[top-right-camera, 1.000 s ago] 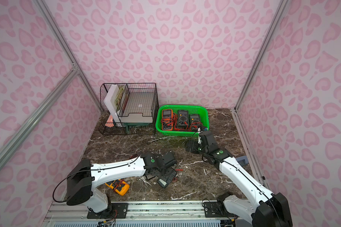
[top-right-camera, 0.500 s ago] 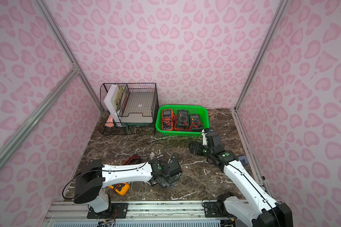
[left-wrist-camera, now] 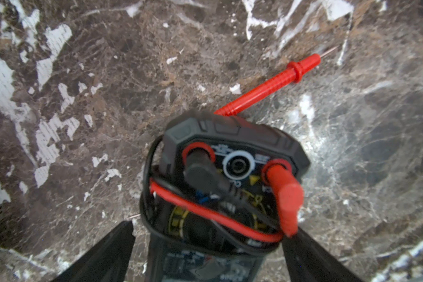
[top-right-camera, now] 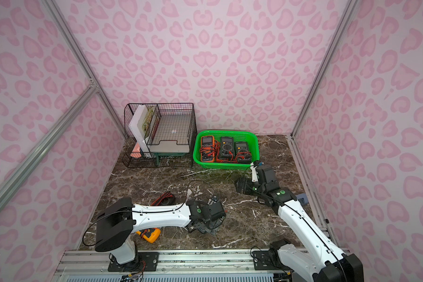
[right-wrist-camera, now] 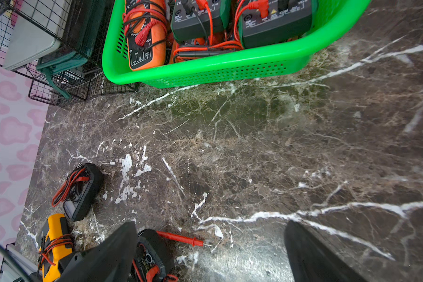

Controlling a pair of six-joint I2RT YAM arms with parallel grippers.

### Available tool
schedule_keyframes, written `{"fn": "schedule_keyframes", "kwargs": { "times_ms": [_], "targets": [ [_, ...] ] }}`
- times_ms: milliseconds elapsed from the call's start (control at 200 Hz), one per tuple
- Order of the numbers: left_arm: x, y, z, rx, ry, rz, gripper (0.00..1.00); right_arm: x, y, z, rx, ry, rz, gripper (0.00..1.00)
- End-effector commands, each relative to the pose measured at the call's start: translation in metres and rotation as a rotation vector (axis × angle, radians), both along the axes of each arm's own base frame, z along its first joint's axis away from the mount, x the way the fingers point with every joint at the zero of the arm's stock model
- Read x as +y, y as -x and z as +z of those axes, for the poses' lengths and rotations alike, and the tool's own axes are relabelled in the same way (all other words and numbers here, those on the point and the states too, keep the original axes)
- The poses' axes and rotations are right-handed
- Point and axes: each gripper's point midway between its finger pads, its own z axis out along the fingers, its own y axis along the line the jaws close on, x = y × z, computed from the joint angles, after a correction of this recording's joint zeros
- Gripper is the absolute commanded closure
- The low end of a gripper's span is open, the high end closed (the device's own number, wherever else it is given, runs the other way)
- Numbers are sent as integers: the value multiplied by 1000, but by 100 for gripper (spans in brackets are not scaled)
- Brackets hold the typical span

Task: Put the multimeter into the basket
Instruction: Pick up the multimeter from the center of the board.

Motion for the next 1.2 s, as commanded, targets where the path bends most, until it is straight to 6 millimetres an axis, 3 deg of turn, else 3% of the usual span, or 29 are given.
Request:
{"fn": "schedule_keyframes", "kwargs": {
  "times_ms": [0,340,425,830,975,1195],
  "targets": [
    [-1,-4,-3,-18,1,20,2,-2,3,-1,9,4,-2,1],
    [-2,-4,-16,-7,0,53,9,-4,6,1,2,0,-9,1],
    [-3,-5,-14,-9,7,57,19,-4,7,2,-1,-1,-9,1],
    [-13,-10,9,-23,44,96,88,-3,7,8,-28,-26,9,1],
    [-17,-14,26,-41,62,106,100,-3,4,12,-38,-45,9,1],
    [-29,-28,62,-107,101,108,100,-6,-2,22,-64,-68,-1,1]
  ]
}}
